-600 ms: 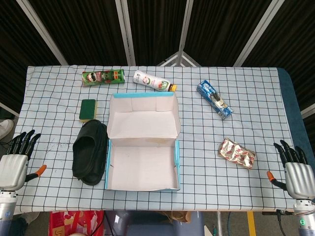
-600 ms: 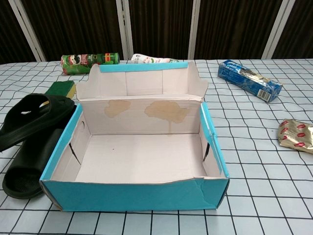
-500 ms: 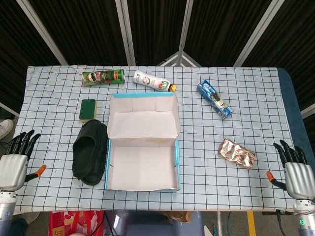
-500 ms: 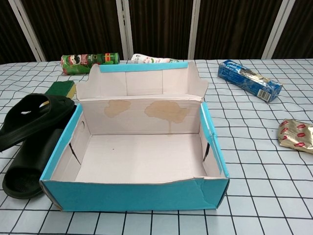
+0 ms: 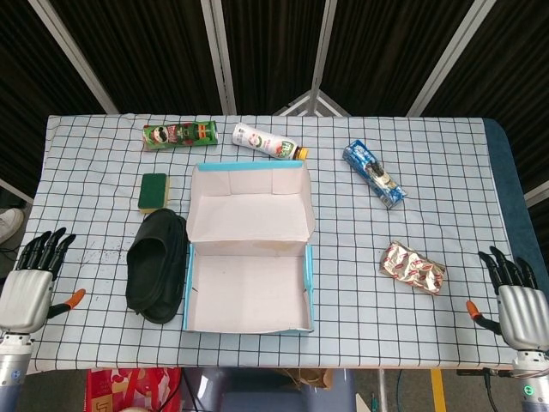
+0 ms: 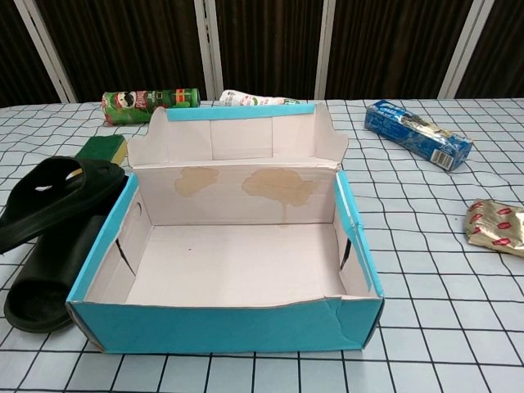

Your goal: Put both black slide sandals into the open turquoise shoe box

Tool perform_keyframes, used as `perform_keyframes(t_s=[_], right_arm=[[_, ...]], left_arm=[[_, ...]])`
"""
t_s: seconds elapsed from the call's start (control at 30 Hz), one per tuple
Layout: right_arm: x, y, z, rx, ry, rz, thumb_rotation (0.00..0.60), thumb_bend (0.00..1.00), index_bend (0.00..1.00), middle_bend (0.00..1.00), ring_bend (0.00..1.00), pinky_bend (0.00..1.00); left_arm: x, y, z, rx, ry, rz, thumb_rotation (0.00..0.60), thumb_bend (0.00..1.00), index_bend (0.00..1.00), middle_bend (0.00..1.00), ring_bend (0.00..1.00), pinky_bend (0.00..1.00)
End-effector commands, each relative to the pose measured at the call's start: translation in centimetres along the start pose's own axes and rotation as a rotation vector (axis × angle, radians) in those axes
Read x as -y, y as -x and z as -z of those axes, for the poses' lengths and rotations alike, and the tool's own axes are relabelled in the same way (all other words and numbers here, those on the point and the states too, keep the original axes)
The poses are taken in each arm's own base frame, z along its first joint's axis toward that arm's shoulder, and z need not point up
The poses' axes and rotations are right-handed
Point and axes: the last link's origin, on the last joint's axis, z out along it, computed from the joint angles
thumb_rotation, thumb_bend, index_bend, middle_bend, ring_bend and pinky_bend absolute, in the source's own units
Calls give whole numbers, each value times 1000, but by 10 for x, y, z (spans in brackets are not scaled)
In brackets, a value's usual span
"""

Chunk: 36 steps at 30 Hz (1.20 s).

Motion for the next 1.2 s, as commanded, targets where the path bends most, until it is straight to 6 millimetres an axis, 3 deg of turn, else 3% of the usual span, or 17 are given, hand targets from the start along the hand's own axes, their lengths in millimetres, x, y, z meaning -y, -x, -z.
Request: perform_keyframes(t_s=[0.03, 0.27, 0.4, 0.53, 0.83, 1.2], right_arm=[[-1, -1, 1, -1, 4, 1, 600, 290, 130, 77, 157, 72], [1, 1, 1, 13, -7, -1, 600, 291, 130, 77, 157, 72], [2, 3, -2, 22, -11, 1, 600, 291, 130, 77, 158, 72], [2, 5, -3, 34, -6, 4, 600, 291, 130, 77, 157, 72], [2, 8, -5, 50, 3, 12, 600, 291, 130, 77, 158, 72], [0, 15, -11, 88, 25, 33, 600, 291, 130, 77, 158, 72]], left_arm=[[-5, -1, 0, 55, 32, 74, 600, 290, 100, 16, 0, 75], [-25, -42, -25, 340, 155, 459, 600, 280, 95, 41, 0, 75], [-24, -71, -60, 459, 146, 452, 600, 278, 87, 58, 0, 75], [-25, -85, -92, 515, 90, 397, 600, 277, 83, 58, 0, 75], [-22, -69, -141, 724, -13, 213, 600, 277, 69, 44, 0, 68], [-48, -45, -186, 772, 7, 166, 600, 275, 69, 78, 0, 68]])
